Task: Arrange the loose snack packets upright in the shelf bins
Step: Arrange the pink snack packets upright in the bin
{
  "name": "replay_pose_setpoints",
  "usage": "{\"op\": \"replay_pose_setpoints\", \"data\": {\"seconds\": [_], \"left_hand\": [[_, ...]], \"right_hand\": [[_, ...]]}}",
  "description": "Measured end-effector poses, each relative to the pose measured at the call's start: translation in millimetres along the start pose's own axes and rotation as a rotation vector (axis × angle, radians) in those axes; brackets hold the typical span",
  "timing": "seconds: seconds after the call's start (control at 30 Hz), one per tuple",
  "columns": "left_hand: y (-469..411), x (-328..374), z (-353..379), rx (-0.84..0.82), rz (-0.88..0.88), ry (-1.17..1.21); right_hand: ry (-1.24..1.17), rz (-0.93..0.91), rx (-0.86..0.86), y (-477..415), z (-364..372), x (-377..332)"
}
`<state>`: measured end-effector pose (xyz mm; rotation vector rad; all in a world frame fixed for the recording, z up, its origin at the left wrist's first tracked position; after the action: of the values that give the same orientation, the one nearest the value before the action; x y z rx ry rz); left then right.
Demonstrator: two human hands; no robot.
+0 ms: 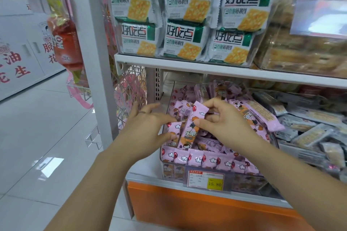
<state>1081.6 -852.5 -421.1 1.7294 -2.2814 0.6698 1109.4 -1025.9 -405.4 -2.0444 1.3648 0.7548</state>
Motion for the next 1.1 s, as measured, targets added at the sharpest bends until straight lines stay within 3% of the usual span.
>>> {"op": "replay_pose_setpoints", "data": {"seconds": [0.67, 1.1], "left_hand": [[-9, 8, 23, -0.248, -0.057, -0.263], [-9, 11, 22, -0.182, -0.02, -0.248]], "right_hand": [[0.448, -0.186, -0.28, -14, 17, -6], [0.475, -0.246, -0.433, -18, 31, -6]]}}
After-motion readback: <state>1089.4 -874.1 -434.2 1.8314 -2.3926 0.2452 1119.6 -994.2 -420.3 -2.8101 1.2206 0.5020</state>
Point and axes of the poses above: each hand's wrist, its own y-axis away from the middle knuckle, its own z-axis out of the palm, x = y × z, the point moved 5 cm from there along -y, towards the middle knuckle, and after that the axes turned 12 degrees about y, right-handed, at the moved point
